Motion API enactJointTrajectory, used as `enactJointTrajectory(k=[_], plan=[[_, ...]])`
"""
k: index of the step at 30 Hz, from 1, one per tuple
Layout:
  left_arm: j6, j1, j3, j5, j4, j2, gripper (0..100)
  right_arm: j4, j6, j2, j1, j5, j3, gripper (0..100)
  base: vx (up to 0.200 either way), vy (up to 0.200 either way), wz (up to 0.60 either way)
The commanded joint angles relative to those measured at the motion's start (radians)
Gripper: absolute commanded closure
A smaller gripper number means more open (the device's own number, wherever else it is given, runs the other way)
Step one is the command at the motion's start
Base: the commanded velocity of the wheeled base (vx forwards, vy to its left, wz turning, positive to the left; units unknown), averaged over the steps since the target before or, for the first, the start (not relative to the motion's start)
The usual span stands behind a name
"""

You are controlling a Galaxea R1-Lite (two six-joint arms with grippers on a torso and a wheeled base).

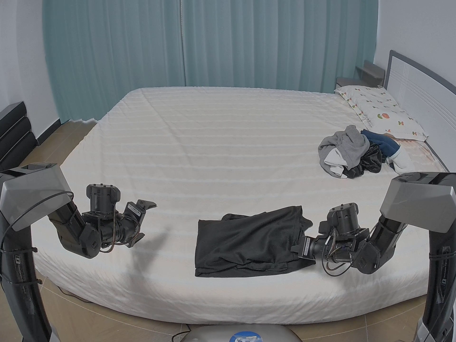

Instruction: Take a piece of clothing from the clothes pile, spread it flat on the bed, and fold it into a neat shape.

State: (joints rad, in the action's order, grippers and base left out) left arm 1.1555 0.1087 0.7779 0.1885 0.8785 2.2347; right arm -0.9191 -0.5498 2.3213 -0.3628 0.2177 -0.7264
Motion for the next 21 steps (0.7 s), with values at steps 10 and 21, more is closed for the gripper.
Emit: enactJointTrajectory(k=[10,21], plan=[[0.001,0.000,0.001,0.002,0.000,0.002,0,-0.004,0.057,-0.123,0.074,0.040,0.168,100,0.000,0.000,0.00],[0.004,0.000,0.000,0.002,0.000,0.000,0,-0.004,0.102,-0.114,0.076,0.043,0.191,100,0.000,0.000,0.00]])
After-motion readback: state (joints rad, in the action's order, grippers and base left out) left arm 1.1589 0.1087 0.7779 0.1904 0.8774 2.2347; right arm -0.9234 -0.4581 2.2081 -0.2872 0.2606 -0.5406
